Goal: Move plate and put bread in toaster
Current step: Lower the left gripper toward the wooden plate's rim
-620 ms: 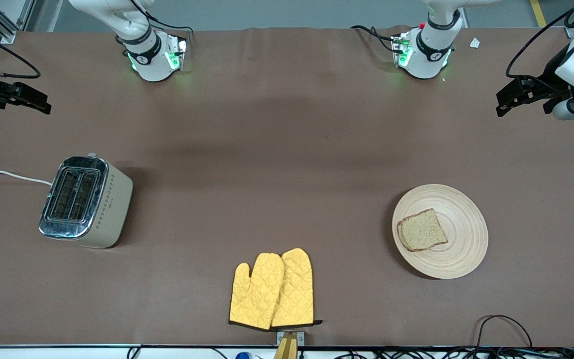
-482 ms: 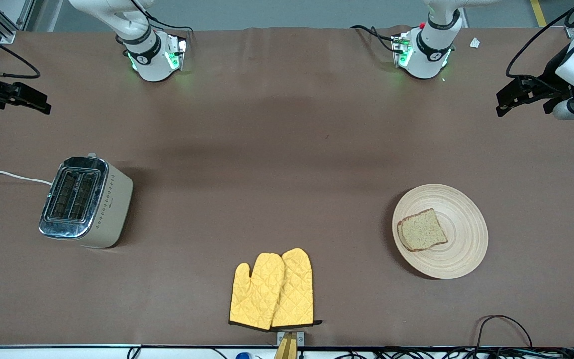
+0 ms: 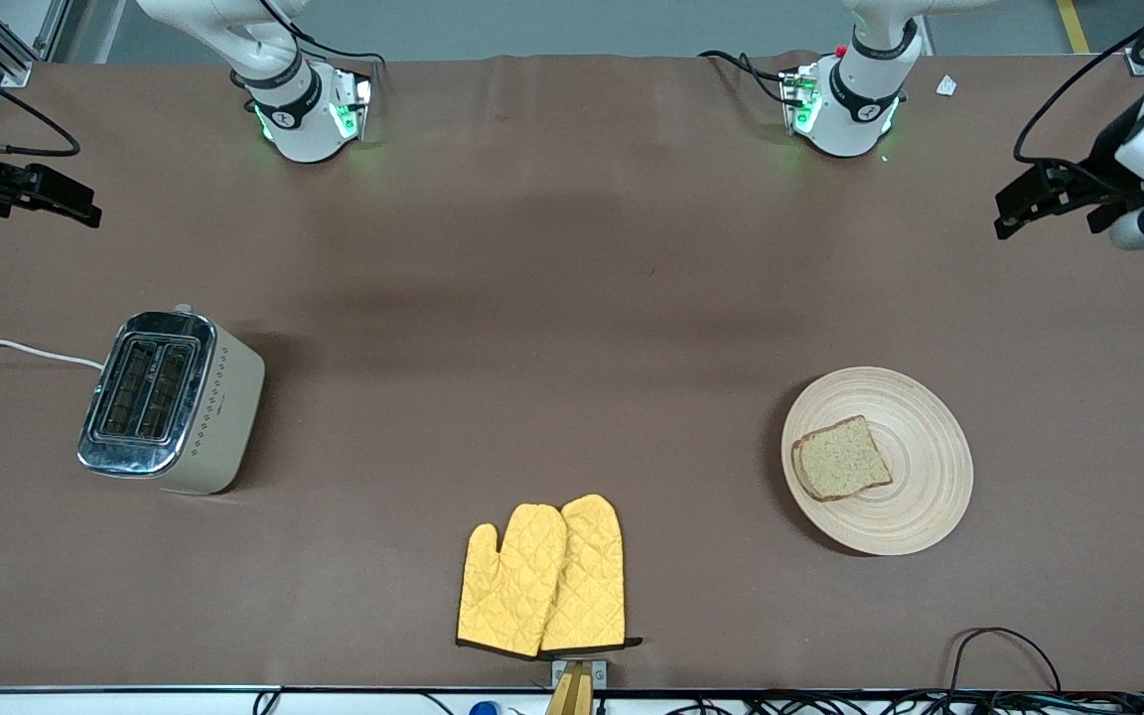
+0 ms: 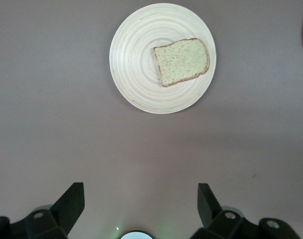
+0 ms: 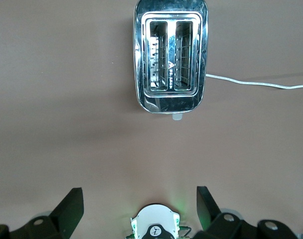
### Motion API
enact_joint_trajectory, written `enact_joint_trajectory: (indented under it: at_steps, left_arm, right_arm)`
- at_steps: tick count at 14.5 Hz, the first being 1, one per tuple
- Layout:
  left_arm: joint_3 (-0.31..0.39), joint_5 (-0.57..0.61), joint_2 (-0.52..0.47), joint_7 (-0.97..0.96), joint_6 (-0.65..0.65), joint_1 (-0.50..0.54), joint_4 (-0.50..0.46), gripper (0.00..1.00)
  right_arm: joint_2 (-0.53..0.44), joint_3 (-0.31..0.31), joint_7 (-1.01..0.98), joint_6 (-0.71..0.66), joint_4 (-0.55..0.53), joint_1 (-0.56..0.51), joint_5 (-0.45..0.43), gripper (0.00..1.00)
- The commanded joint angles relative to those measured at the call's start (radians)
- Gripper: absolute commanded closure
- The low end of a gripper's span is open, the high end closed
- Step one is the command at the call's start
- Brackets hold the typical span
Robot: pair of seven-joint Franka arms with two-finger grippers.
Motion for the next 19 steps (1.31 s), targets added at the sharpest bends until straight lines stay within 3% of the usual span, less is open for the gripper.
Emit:
enact_joint_trajectory:
  at_steps: [1,7,9,14,19]
  left_arm:
    - [0.011,-0.007,0.092,0.052,-0.03,0.022,0.055,0.0]
    - [0.016,-0.289,0.3,0.099,0.04,0.276,0.05,0.0]
    - [0.016,-0.316,0.368,0.157,0.096,0.319,0.049,0.0]
    - [0.016,-0.506,0.552,0.225,0.139,0.427,0.055,0.0]
    - [0.016,-0.602,0.69,0.472,0.223,0.476,0.055,0.0]
  right_arm:
    - [-0.002,0.004,0.003,-0.001,0.009,-0.001,0.0,0.0]
    - [-0.002,0.004,0.004,-0.003,0.007,-0.001,0.0,0.0]
    - [-0.002,0.004,0.004,-0.004,0.009,-0.001,0.0,0.0]
    - [-0.002,0.004,0.001,-0.007,0.007,-0.004,0.0,0.0]
    - [-0.002,0.004,-0.002,-0.009,0.007,-0.004,0.0,0.0]
